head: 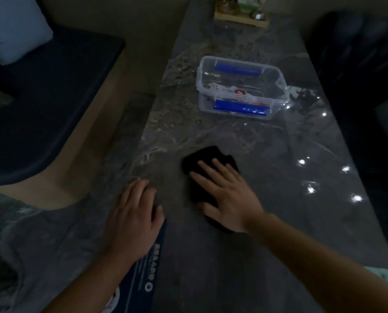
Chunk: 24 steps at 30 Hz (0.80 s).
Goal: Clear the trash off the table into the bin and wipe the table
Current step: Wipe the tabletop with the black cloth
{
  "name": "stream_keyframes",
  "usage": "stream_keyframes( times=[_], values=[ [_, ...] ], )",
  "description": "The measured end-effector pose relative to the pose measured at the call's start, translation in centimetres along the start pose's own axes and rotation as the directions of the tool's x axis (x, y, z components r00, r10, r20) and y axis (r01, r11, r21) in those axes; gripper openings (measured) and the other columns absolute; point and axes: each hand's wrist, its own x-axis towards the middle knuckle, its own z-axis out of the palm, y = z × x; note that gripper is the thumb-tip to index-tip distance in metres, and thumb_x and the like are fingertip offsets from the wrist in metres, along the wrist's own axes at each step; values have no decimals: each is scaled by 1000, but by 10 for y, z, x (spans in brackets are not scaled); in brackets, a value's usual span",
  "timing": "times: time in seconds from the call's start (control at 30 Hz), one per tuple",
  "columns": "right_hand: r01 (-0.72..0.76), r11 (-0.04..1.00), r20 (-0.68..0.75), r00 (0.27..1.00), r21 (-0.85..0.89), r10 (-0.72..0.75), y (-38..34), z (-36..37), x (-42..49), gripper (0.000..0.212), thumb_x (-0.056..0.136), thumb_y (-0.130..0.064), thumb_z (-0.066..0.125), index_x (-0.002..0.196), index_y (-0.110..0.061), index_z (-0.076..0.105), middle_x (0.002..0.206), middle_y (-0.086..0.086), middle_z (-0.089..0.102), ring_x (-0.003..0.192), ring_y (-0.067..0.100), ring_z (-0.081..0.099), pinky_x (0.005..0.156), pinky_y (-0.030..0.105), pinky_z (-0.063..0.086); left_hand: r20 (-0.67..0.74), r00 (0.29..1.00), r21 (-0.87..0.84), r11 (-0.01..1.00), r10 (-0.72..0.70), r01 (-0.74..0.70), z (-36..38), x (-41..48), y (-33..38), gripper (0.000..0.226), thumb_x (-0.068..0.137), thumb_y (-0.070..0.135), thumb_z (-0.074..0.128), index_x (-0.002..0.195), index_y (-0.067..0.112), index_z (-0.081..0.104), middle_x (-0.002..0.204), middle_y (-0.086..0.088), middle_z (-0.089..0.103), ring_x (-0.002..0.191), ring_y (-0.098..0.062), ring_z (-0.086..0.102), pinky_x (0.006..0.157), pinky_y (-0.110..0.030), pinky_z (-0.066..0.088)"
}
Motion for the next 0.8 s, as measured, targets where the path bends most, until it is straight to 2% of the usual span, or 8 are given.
stream_keyframes(
  times=[0.07, 0.17, 0.23, 0.33, 0.47, 0.63, 0.67, 0.8],
  values=[
    [-208, 977, -43, 977, -40, 207, 56, -15, -16, 72, 95, -60, 43, 160, -37, 23, 169, -1, 21, 156, 32, 15, 124, 48, 12, 21, 1000, 50, 999, 2, -3, -4, -2, 5, 45, 92, 36, 39, 116, 3, 58, 134, -17, 53, 127, -36, 47, 97, -52, 49],
    [-563, 825, 3, 826, 45, 564, 85, -31, -8, 70, 101, -57, 40, 162, -38, 12, 172, -3, 5, 157, 30, 2, 126, 47, 3, 48, 999, 146, 989, -25, 18, -12, 10, 22, 41, 88, 36, 46, 114, 6, 58, 124, -17, 54, 114, -38, 51, 86, -52, 51],
    [-490, 871, -49, 869, 36, 492, 61, -22, -18, 70, 98, -56, 40, 161, -36, 18, 171, -1, 10, 157, 33, 6, 126, 48, 5, 59, 998, 129, 991, 13, -21, -10, 32, 49, 39, 84, 33, 58, 117, 13, 57, 122, -14, 53, 111, -36, 51, 87, -51, 49],
    [-168, 985, -55, 984, 49, 171, 19, 2, -84, 79, 89, -57, 47, 161, -38, 20, 171, -2, 17, 157, 31, 11, 126, 48, 6, 66, 991, 24, 993, 113, -115, 5, 73, 98, 43, 87, 33, 55, 127, 20, 55, 134, -12, 52, 124, -33, 46, 103, -54, 41],
    [-249, 968, -54, 967, 18, 250, 80, -7, -142, 82, 88, -55, 53, 161, -41, 18, 170, -6, 15, 157, 26, 12, 125, 46, 12, 217, 973, 44, 995, 79, -90, 38, 118, 140, 53, 95, 47, 35, 147, 37, 34, 160, -6, 26, 150, -26, 14, 120, -60, 10],
    [-725, 683, -58, 681, 95, 730, 156, -36, -114, 70, 101, -55, 39, 161, -40, 6, 170, -9, -3, 157, 23, -5, 126, 43, -2, 233, 972, 201, 976, 40, -89, 68, 128, 153, 69, 88, 69, 7, 151, 42, 14, 165, -6, 14, 151, -30, 7, 116, -67, 0],
    [-724, 684, -57, 682, 91, 729, 147, -32, -114, 71, 99, -55, 40, 162, -39, 10, 171, -6, 0, 157, 26, -2, 126, 44, 0, 227, 973, 206, 975, 38, -86, 67, 128, 152, 70, 87, 69, 7, 151, 43, 16, 164, -6, 17, 151, -30, 10, 116, -67, 2],
    [-339, 937, -45, 938, 86, 343, 73, -9, -167, 92, 75, -55, 61, 159, -36, 29, 170, -1, 20, 155, 32, 18, 123, 48, 15, 226, 974, 224, 971, 30, -82, 62, 126, 153, 66, 90, 67, 19, 150, 41, 23, 163, -7, 23, 150, -30, 15, 116, -66, 8]
  ],
)
